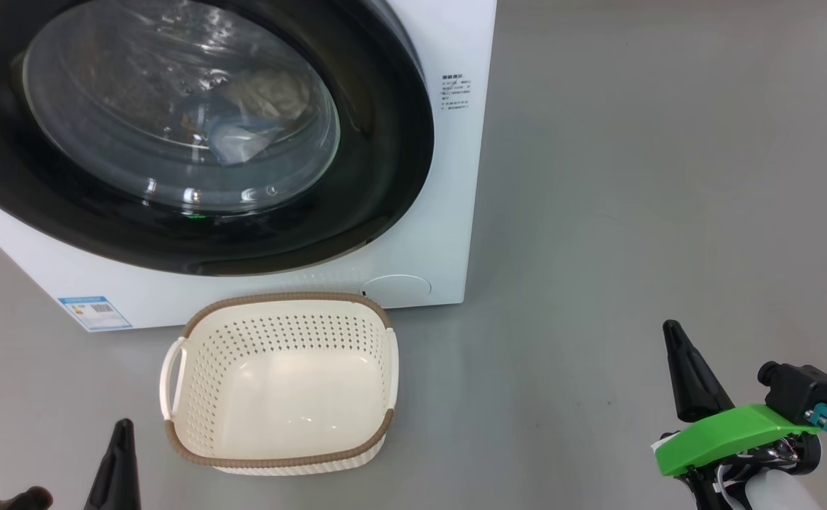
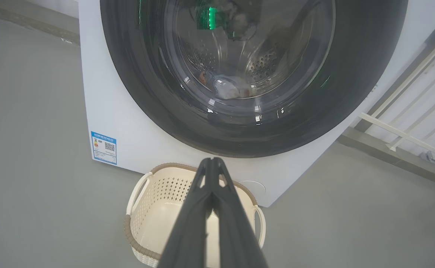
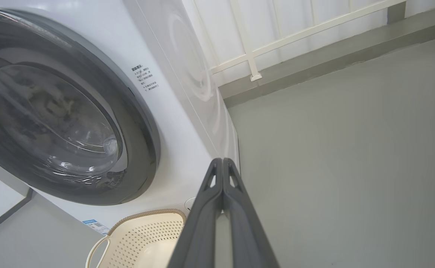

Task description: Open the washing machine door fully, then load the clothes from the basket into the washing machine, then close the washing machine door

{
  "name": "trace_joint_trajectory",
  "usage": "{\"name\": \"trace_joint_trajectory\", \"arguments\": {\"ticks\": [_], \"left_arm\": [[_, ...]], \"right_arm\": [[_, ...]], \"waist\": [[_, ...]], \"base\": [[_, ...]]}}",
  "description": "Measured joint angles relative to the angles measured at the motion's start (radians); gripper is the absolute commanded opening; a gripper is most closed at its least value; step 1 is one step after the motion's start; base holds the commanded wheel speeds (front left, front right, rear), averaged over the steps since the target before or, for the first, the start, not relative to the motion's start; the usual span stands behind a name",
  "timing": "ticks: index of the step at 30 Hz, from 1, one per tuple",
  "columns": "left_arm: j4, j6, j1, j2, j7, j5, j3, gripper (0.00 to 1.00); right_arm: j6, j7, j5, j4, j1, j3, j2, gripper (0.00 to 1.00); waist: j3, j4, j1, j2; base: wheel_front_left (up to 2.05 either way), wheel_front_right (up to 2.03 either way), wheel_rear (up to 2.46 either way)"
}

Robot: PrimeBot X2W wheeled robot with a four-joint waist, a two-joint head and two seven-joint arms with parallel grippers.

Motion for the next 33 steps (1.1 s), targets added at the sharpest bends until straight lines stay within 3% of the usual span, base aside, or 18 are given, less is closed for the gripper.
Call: {"name": "trace_joint_trajectory", "arguments": {"ticks": [33], "left_arm": [[-0.002,0.000,-0.007,-0.039,0.100,-0.310,0.027,0.00]], "right_arm": [[0.000,0.091,0.344,-0.025,0.003,-0.060,0.010,0.00]], "waist": [[-0.027,0.006,-0.0002,0.0000]], "base": [[0.00,0.00,0.00]]}}
